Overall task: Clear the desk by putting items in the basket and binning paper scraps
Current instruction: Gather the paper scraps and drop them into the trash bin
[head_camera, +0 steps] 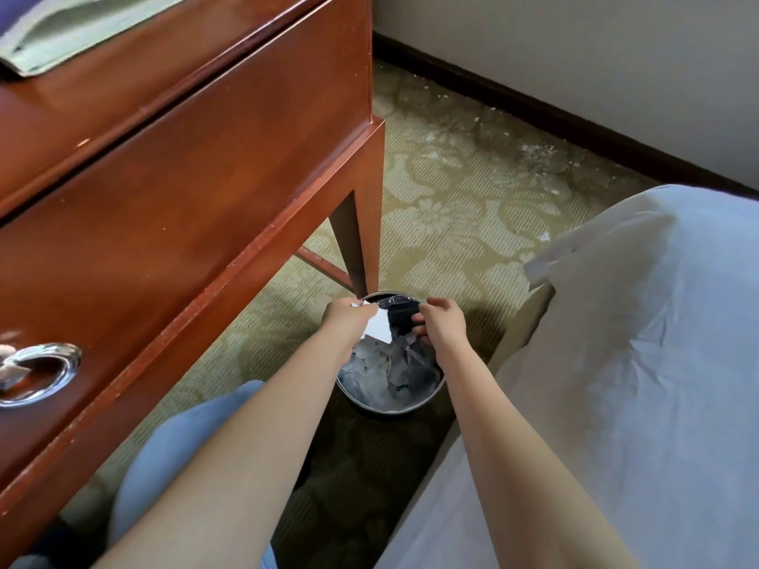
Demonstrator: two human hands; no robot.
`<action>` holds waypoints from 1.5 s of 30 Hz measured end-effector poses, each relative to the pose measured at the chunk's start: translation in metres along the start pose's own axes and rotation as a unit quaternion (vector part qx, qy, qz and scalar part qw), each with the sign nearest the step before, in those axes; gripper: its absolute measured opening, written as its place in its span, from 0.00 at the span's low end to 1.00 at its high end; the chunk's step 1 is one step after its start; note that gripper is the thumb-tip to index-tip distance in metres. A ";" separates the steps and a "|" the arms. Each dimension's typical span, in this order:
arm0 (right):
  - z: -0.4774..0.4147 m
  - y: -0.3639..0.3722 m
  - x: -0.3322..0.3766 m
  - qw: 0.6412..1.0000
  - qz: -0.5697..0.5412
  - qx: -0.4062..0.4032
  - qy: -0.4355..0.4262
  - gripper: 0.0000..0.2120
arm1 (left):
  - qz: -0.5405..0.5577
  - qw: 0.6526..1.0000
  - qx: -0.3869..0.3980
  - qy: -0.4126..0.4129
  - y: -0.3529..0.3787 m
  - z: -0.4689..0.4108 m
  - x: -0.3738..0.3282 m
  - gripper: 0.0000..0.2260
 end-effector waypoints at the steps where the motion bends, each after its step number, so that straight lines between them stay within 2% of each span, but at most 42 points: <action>1: 0.000 0.001 0.002 1.000 -0.008 -0.003 -0.006 0.14 | 0.005 1.000 0.007 -0.009 0.003 -0.001 0.000 0.02; 3: -0.001 0.004 0.006 1.000 -0.018 -0.003 -0.014 0.14 | 0.023 0.999 0.029 -0.030 0.008 -0.001 0.000 0.05; 6: -0.003 0.008 0.010 0.999 -0.032 0.001 -0.017 0.13 | 0.030 0.996 0.050 -0.067 0.012 0.001 0.002 0.18; 8: -0.002 0.009 0.013 0.999 -0.027 0.005 -0.020 0.13 | 0.021 0.995 0.061 -0.079 0.013 0.001 0.002 0.21; 19: 0.002 0.006 0.027 0.999 -0.021 0.020 -0.034 0.05 | -0.009 0.997 0.052 -0.060 0.005 0.003 -0.007 0.20; 27: 0.010 0.012 0.030 0.998 0.025 0.026 -0.052 0.10 | -0.034 0.998 0.028 -0.037 -0.011 0.012 -0.013 0.16; 29: 0.010 0.018 0.026 0.993 0.084 0.044 -0.066 0.13 | -0.047 0.998 0.031 -0.027 -0.015 0.010 -0.013 0.09; 30: 0.011 0.023 0.025 0.986 0.130 0.060 -0.081 0.15 | -0.060 0.998 0.025 -0.019 -0.018 0.009 -0.015 0.06; 33: 0.008 0.044 0.015 0.946 0.280 0.117 -0.116 0.21 | -0.127 0.992 0.014 0.014 -0.028 0.005 -0.021 0.14; 35: 0.005 0.060 0.007 0.918 0.347 0.155 -0.114 0.23 | -0.174 0.984 0.020 0.021 -0.033 0.002 -0.025 0.14; 38: 0.000 0.074 0.000 0.904 0.374 0.179 -0.106 0.26 | -0.198 0.979 0.022 0.038 -0.040 0.000 -0.033 0.04; 41: -0.002 0.080 0.000 0.895 0.388 0.186 -0.121 0.29 | -0.199 0.979 0.022 0.045 -0.045 -0.001 -0.035 0.05; 43: -0.005 0.085 -0.002 0.876 0.421 0.189 -0.139 0.32 | -0.208 0.977 0.018 0.036 -0.047 0.000 -0.032 0.11; 45: -0.008 0.089 -0.005 0.850 0.466 0.195 -0.149 0.34 | -0.219 0.975 0.028 0.032 -0.046 0.000 -0.029 0.13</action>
Point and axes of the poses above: each hand's wrist, its own z-axis away from the middle knuckle, its own y-axis out of the palm, x = y × z, the point moved 6 cm from there along -z, towards the middle knuckle, and after that the axes turned 4 degrees about -y, right-handed, at the moved point
